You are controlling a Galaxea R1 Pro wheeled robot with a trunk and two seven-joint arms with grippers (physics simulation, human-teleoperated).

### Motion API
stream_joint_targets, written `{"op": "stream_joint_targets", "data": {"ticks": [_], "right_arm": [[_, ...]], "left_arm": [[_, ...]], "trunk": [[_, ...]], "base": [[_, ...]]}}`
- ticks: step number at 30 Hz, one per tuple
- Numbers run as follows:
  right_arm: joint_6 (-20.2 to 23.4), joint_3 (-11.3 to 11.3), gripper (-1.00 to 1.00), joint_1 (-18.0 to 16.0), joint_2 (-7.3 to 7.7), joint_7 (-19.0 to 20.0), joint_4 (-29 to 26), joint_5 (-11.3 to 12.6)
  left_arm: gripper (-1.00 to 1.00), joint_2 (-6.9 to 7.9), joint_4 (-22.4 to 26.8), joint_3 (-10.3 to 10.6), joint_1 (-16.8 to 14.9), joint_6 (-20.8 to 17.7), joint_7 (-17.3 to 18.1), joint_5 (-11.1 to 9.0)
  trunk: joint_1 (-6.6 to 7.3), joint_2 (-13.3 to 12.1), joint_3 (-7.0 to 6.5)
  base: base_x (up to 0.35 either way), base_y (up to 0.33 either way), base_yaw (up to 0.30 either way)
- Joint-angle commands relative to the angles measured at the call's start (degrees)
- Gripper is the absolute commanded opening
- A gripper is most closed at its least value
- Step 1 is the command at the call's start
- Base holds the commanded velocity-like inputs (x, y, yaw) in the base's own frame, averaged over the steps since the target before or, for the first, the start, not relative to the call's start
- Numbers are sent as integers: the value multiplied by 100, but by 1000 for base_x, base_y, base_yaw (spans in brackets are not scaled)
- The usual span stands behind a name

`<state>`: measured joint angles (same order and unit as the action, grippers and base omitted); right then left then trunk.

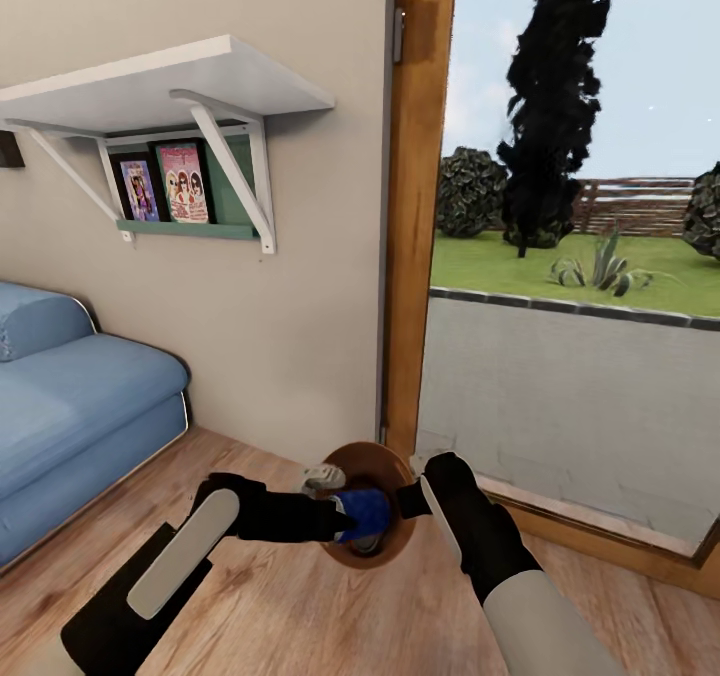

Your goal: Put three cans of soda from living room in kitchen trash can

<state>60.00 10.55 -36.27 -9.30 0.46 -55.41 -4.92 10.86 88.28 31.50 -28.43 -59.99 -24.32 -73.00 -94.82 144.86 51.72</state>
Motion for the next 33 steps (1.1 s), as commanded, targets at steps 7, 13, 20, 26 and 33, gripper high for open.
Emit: {"op": "stream_joint_targets", "data": {"ticks": [7,13,20,26,33], "right_arm": [[0,3,-100,-3,-2,24,-5,70],[0,8,-100,-3,-2,24,3,70],[0,12,-100,-3,-9,24,3,70],[0,16,-100,-3,-10,24,4,70],[0,17,-100,-2,-5,24,4,71]], "left_arm": [[-100,-261,-43,114,-4,-1,-1006,17],[-100,-498,-97,375,-4,-1,-1975,21],[-100,-580,-144,449,-4,-1,-2255,27],[-100,-807,-361,484,-4,-1,-2273,365],[-100,-1018,-555,488,-4,-1,-2253,914]], "trunk": [[1,1,-1],[1,1,-1],[1,1,-1],[1,1,-1],[1,1,-1]], "base": [[0,0,0],[0,0,0],[0,0,0],[0,0,0],[0,0,0]]}}
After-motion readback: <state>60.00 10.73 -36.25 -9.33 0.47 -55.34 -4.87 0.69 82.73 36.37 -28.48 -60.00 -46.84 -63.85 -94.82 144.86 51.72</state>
